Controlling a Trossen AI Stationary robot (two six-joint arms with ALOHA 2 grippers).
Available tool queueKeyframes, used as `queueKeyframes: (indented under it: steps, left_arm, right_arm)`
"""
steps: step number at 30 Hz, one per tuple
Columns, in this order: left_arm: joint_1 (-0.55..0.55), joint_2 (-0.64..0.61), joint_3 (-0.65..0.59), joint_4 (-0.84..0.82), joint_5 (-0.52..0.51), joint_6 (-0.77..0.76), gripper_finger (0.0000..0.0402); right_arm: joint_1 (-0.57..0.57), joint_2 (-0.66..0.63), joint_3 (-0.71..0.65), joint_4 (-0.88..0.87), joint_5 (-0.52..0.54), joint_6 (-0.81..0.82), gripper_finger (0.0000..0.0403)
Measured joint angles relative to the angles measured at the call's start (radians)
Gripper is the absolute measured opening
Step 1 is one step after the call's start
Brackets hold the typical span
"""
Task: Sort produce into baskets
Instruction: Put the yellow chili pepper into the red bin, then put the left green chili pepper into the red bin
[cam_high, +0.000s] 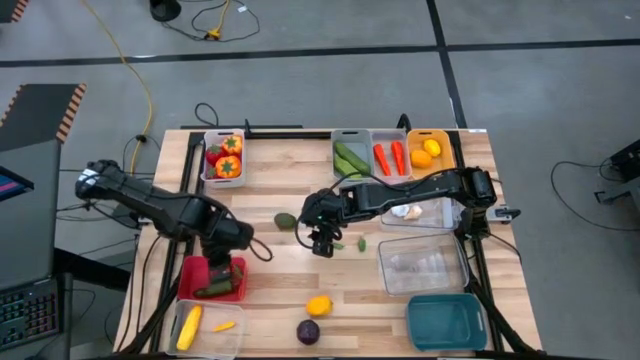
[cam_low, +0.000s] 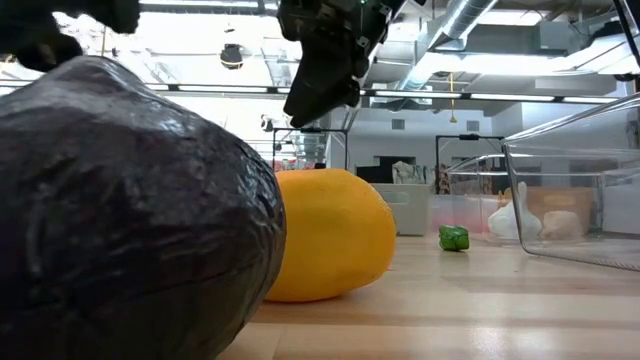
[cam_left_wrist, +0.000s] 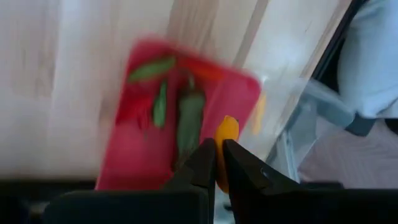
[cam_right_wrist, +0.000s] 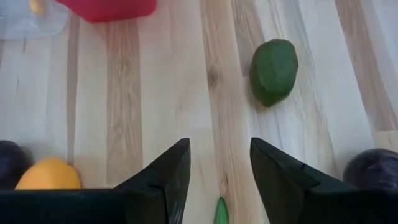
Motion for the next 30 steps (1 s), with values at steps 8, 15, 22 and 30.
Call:
queueKeyframes:
  steps: [8, 15, 22, 30]
  left_arm:
    - [-0.071, 0.000, 0.000, -0.038, -0.015, -0.081, 0.0060]
    - [-0.078, 0.000, 0.000, -0.027, -0.068, -0.086, 0.0140]
    - [-0.078, 0.000, 0.000, 0.018, -0.192, -0.087, 0.0177]
    - [-0.078, 0.001, 0.000, 0.114, -0.276, -0.026, 0.0174]
  right_arm:
    - [0.001, 0.000, 0.000, -0.052, 0.000, 0.005, 0.0195]
    - [0.014, 0.004, 0.000, -0.118, 0.000, 0.069, 0.0195]
    - [0.054, 0.033, -0.026, -0.151, 0.000, 0.069, 0.0193]
    - [0.062, 0.071, -0.029, -0.204, 0.004, 0.072, 0.0193]
